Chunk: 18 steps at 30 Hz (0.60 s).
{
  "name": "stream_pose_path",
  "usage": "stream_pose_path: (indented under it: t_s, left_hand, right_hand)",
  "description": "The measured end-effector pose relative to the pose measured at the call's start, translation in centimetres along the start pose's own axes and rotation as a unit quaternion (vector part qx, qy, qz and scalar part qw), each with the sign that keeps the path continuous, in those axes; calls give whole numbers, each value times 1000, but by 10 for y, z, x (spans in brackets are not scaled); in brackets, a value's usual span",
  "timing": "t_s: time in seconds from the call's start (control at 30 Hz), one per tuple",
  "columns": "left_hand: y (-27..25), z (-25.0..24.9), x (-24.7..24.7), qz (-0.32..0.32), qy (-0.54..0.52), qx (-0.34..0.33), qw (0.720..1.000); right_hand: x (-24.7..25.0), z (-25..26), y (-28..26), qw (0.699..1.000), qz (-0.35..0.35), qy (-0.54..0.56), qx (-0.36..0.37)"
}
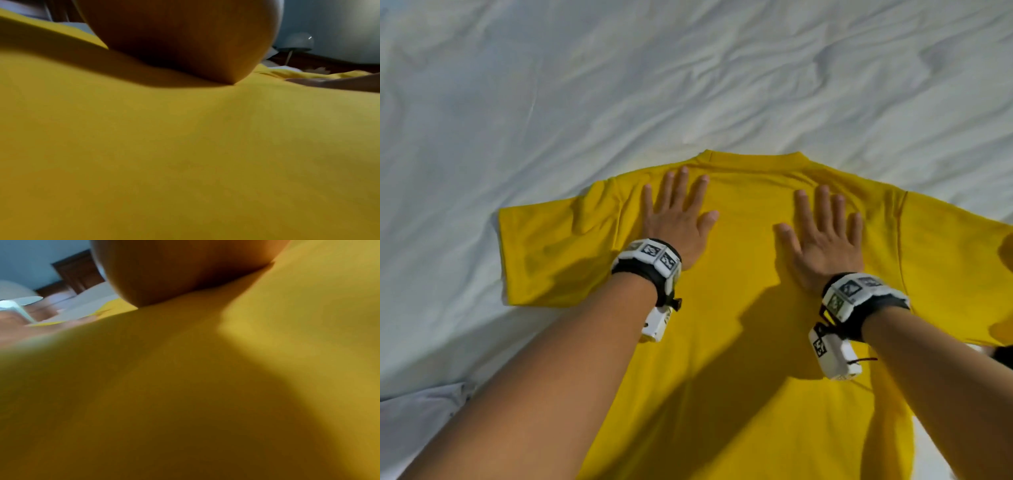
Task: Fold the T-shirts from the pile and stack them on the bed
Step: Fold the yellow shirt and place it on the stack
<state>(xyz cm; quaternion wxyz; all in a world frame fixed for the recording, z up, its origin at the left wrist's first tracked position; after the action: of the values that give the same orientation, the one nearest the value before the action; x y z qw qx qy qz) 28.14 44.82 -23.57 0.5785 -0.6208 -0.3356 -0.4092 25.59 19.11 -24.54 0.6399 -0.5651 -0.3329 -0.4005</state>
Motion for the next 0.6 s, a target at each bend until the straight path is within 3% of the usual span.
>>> stream_pose_path:
  t_s: [0.1, 0.17, 0.23, 0.3, 0.37, 0.47, 0.6]
  left_hand:
    - [-10, 33, 3, 2, 10, 86, 996]
    - [-28, 33, 5, -7, -1, 127, 992]
    - [-59, 3, -2, -17, -30, 84, 996]
    - [-103, -40, -28, 14, -40, -10, 999]
    - [-146, -61, -59, 61, -44, -47, 996]
    - [-184, -35, -89, 45, -40, -3, 998]
    - [-208, 28, -103, 4, -68, 85, 994]
  right_hand:
    - [7, -34, -7, 995, 29, 14, -90]
    - [9, -36, -22, 991, 13, 31, -132]
    - [1, -13, -49, 994, -14, 49, -99]
    - [-25, 26, -89, 999, -17, 42, 18]
    - [-61, 52, -135, 995, 18, 23, 96]
    - [-96, 33, -181, 998, 35, 13, 57]
    - [-99, -34, -209, 999, 27, 40, -23]
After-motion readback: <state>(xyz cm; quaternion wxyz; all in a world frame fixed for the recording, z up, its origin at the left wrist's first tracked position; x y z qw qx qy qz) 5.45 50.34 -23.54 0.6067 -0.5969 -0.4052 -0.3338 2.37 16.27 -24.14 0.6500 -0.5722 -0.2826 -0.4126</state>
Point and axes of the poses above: each hand's wrist, its own y-axis towards the middle knuckle, its own x-axis out of the back of the hand, z = x × y, the point moved 2 cm from there along y, towards the middle knuckle, and after that the axes turned 8 degrees about z, right-handed, at the moved point
